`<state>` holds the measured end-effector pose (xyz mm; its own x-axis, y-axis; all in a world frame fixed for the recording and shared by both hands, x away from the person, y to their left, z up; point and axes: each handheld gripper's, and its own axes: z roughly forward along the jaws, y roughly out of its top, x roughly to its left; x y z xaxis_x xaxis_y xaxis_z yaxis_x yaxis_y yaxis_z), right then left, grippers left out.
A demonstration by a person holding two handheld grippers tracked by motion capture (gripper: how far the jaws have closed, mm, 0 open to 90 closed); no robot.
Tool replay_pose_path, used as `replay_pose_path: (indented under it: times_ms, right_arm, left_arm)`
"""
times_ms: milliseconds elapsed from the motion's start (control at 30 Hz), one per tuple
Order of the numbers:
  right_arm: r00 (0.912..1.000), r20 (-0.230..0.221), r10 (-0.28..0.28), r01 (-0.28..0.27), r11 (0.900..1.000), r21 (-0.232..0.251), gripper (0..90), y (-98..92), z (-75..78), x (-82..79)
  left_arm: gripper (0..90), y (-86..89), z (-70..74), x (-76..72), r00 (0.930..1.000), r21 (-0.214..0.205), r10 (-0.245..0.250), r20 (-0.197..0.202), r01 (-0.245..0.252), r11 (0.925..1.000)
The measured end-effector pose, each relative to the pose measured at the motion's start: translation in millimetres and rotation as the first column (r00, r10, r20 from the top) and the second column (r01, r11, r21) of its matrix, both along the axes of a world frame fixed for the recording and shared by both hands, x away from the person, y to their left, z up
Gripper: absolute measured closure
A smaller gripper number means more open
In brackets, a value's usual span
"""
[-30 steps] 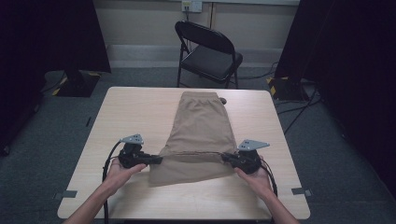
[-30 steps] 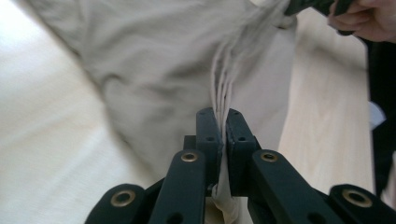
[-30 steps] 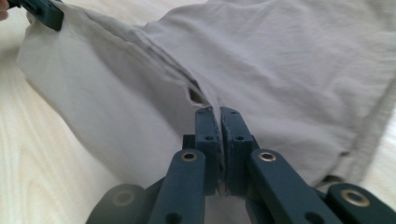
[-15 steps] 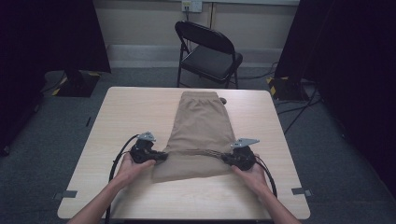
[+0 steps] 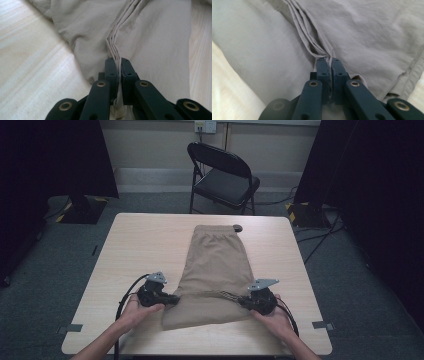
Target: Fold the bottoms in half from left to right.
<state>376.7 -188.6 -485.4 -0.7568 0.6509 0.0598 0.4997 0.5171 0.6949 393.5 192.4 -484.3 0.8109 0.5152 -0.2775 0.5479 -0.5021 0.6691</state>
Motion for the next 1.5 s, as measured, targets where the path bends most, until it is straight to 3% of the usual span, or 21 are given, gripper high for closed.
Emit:
replay_pose_path:
  times_ms: [500, 567, 667, 733, 867, 933, 967, 1000, 1067, 1233, 1333, 1367, 1500]
  right_arm:
    - [0.9915, -0.071, 0.109, -0.11, 0.9938, -0.014, 87.5, 3.2, 4.5, -46.4]
    - [0.9922, -0.057, 0.111, -0.112, 0.9937, -0.013, 87.5, 3.5, 5.8, -49.0]
    - [0.9931, -0.011, 0.116, -0.116, 0.9913, 0.063, 87.5, 0.5, 15.7, -50.4]
    - [0.9942, 0.009, 0.107, -0.108, 0.9906, 0.085, 87.6, -1.5, 20.8, -51.3]
    - [0.9949, 0.053, 0.085, -0.091, 0.9879, 0.125, 87.5, -6.0, 31.4, -50.1]
    - [0.9951, 0.06, 0.079, -0.086, 0.9874, 0.133, 87.6, -6.8, 33.7, -49.4]
    - [0.9948, 0.069, 0.075, -0.084, 0.9865, 0.14, 87.6, -7.6, 36.0, -48.7]
    - [0.9933, 0.099, 0.06, -0.076, 0.9829, 0.168, 87.6, -10.5, 45.2, -47.3]
    - [0.9915, 0.12, 0.051, -0.072, 0.9812, 0.179, 87.5, -12.1, 52.2, -47.2]
    - [0.9838, 0.176, 0.036, -0.072, 0.9775, 0.198, 87.6, -15.2, 71.3, -43.1]
    - [0.9806, 0.193, 0.034, -0.074, 0.9761, 0.204, 87.6, -14.9, 78.9, -41.1]
    - [0.9767, 0.212, 0.034, -0.078, 0.9759, 0.204, 87.6, -14.8, 87.1, -38.3]
    - [0.9724, 0.232, 0.025, -0.074, 0.976, 0.205, 87.6, -16.1, 98.4, -31.6]
  left_arm:
    - [86.6, 6.5, 3.7, -41.1, 0.9939, 0.007, -0.096, -0.055, 0.096, 0.9953]
    - [86.6, 7.5, 6.3, -42.1, 0.9947, -0.005, -0.094, -0.041, 0.094, 0.9955]
    - [86.7, 11.7, 12.2, -41.8, 0.9963, -0.041, -0.081, -0.028, 0.08, 0.9959]
    - [86.6, 14.9, 18.8, -42.6, 0.9972, -0.068, -0.074, -0.004, 0.074, 0.9949]
    - [86.6, 19.9, 33.7, -42.2, 0.9975, -0.13, -0.048, 0.052, 0.054, 0.9901]
    - [86.6, 20.8, 36.8, -42.3, 0.9973, -0.145, -0.044, 0.06, 0.052, 0.9881]
    - [86.6, 22.0, 43.9, -43.3, 0.9959, -0.159, -0.032, 0.084, 0.045, 0.9863]
    - [86.6, 22.3, 49.7, -45.3, 0.9946, -0.179, -0.029, 0.1, 0.046, 0.9828]
    - [86.6, 22.4, 56.3, -46.6, 0.9911, -0.181, -0.025, 0.13, 0.048, 0.9823]
    - [86.6, 27.3, 67.6, -39.5, 0.9882, -0.231, 0.024, 0.151, 0.011, 0.9729]
    - [86.6, 27.5, 74.2, -35.7, 0.9851, -0.238, 0.034, 0.168, 0.007, 0.9711]
    - [86.6, 26.7, 80.4, -32.0, 0.9828, -0.256, 0.044, 0.179, 0.003, 0.9668]
    - [86.6, 25.6, 92.7, -22.3, 0.9779, -0.26, 0.056, 0.201, -0.001, 0.9655]
